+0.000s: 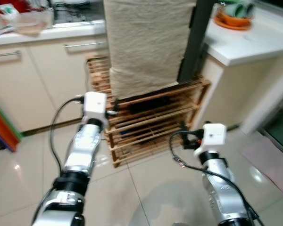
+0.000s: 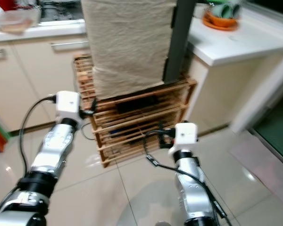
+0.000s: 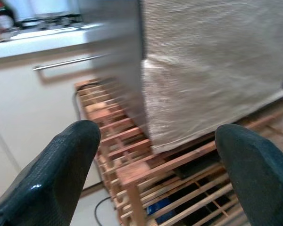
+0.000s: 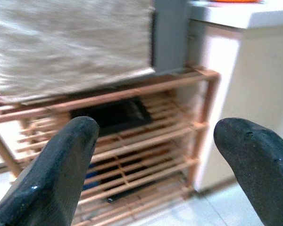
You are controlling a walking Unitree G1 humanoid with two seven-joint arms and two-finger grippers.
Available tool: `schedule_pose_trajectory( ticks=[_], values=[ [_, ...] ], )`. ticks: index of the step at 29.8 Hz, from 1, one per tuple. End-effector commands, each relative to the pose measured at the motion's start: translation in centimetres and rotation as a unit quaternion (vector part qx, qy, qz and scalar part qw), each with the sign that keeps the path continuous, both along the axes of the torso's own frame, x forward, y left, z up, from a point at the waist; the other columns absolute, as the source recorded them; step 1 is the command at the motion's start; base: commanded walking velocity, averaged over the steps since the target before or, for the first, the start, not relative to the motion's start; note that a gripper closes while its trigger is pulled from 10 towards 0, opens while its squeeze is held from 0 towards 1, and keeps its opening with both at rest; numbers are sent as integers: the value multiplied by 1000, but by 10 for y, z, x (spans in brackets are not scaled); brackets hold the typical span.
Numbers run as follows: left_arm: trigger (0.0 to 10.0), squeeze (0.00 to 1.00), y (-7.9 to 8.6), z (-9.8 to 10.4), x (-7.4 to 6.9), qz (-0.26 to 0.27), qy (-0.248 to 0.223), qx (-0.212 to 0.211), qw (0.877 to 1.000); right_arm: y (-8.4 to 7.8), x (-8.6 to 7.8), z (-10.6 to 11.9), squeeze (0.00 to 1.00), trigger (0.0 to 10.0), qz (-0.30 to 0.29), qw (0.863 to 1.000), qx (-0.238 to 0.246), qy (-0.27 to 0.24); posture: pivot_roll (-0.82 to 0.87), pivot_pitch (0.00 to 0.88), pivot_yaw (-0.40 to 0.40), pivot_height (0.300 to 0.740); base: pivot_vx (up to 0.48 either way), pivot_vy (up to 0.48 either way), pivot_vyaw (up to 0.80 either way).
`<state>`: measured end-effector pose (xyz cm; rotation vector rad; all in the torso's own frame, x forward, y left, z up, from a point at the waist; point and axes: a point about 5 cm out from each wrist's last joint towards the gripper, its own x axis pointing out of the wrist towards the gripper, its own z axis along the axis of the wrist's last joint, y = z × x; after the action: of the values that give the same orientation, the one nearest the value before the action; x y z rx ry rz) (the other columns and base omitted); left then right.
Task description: Restocking fridge
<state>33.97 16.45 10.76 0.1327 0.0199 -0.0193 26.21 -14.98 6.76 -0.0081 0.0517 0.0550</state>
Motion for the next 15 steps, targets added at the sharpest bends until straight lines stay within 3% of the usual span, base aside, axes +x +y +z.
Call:
schedule_pose_trajectory(
  ticks=[1, 9, 15],
  values=[
    [10000, 0, -11, 3, 3, -14, -5, -6, 1000, -9, 0, 3, 0, 10000, -17, 1000, -6, -9, -147, 0, 36, 740, 0, 435, -738],
    [10000, 0, -10, 5, 4, -15, -14, -3, 1000, -12, 1, 5, 0, 10000, -28, 1000, -3, -13, -146, 0, 38, 740, 0, 435, -739],
    [10000, 0, -18, 14, 1, -59, -51, -14, 997, -24, 1, 10, 0, 10000, -62, 998, -5, -32, -144, 0, 39, 740, 0, 437, -738]
  ],
)
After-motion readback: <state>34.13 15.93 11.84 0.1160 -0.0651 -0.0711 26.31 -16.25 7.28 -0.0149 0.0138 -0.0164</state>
